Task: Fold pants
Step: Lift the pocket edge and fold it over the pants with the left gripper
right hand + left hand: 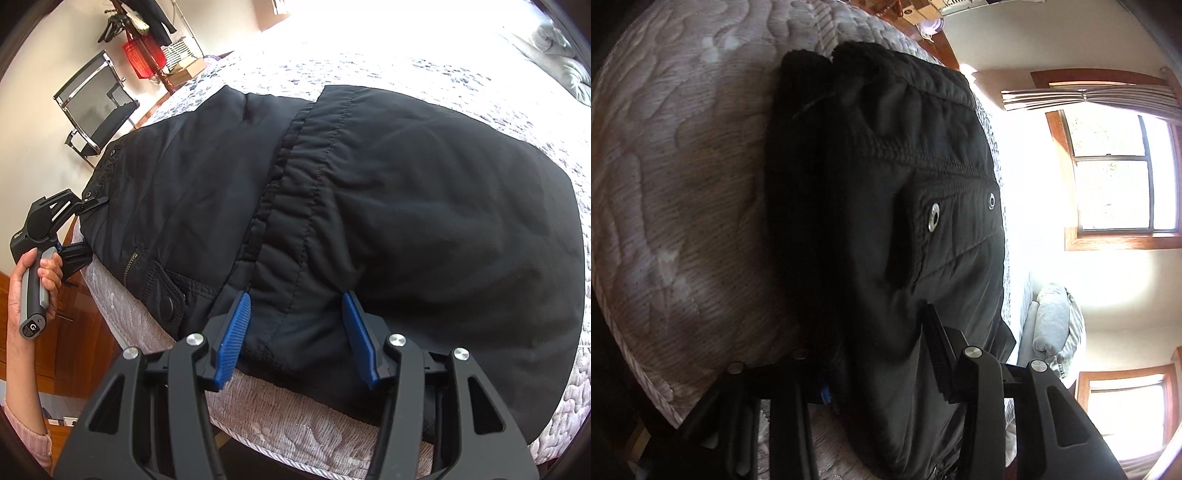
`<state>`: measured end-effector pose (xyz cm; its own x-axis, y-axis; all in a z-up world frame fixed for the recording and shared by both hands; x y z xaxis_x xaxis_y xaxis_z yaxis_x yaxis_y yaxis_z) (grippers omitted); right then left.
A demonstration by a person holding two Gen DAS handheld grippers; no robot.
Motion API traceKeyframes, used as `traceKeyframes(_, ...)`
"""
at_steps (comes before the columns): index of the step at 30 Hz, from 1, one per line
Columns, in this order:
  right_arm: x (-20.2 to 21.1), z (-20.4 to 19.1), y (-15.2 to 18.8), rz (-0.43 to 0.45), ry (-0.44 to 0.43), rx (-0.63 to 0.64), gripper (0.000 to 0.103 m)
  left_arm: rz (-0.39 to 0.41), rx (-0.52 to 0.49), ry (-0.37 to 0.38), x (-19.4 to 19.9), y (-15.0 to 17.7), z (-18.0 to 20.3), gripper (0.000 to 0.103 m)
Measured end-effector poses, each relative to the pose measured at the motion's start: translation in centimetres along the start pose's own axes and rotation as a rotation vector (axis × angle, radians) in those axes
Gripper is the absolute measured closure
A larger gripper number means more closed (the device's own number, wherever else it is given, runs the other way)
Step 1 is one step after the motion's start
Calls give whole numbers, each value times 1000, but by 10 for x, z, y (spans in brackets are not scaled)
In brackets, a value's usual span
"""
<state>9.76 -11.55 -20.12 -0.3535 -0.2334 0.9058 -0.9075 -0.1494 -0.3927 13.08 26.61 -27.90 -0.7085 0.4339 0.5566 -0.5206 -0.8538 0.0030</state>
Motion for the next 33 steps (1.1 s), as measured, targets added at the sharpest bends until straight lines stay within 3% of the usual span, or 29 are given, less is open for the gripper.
traceKeyframes(4,-1,0,1,0,-6,5,51,34,95,41,4,-15,-7,58)
traceKeyframes(7,-1,0,1,-1,-9,9,51,21,112,34,0,-21,-8,58)
traceKeyframes(8,-2,0,1,0,-9,9,51,30,94,24,0,-21,-6,65)
traceKeyframes(10,-1,0,2,3,-10,9,51,52,-1,12,-1,-18,8,84)
traceKeyframes(13,-1,1,3,8,-14,7,51,81,-56,-7,6,-16,20,90)
traceKeyframes(19,0,3,4,15,-27,0,50,138,-162,20,17,-3,56,92)
traceKeyframes(26,8,7,5,42,-70,-46,50,148,-480,54,20,35,132,92)
traceKeyframes(33,27,21,3,95,-87,-107,51,96,-732,37,21,84,165,91)
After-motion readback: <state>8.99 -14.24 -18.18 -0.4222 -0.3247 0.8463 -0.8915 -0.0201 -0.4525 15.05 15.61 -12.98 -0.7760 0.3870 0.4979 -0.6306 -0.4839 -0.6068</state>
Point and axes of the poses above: each gripper's, at about its wrist camera, not at the fingertips, and x roughly against the way its jaws point, z to its right, y to its underside, the point moved 8 cm from there along -x, roughly the way its jaws point, and after that the axes turned 6 degrees about y, right-handed, at the moved point
